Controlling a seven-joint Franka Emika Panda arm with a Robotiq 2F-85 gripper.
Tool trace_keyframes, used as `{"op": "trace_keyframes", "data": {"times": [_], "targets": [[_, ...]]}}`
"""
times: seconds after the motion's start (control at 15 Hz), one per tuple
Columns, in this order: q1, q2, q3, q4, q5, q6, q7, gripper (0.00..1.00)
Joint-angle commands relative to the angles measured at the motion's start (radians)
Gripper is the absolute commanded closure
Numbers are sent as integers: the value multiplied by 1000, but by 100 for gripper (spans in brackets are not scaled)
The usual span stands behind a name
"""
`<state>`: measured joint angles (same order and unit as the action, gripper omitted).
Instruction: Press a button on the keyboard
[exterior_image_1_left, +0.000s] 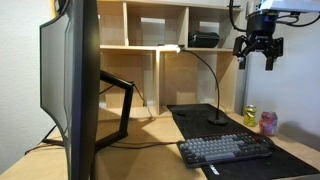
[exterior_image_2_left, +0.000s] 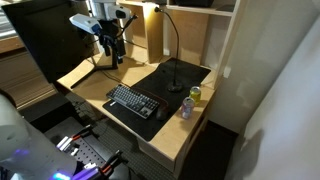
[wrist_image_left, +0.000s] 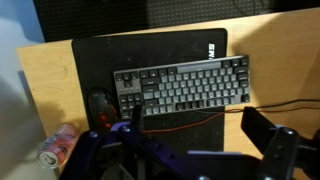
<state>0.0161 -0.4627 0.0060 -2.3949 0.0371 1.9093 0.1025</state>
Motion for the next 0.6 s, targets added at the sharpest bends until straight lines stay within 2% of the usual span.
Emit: {"op": "trace_keyframes", "data": {"times": [0.0,0.33,0.4,0.47,0.53], "targets": [[-52,-9,53,7,-62,-62,195,0],[-58,10,77,39,8,-209,448,0],[-53,15,70,45,53,-229,472,0],[-50,-4,74,15,8,-171,424,0],[-50,-3,74,19,29,-189,446,0]]}}
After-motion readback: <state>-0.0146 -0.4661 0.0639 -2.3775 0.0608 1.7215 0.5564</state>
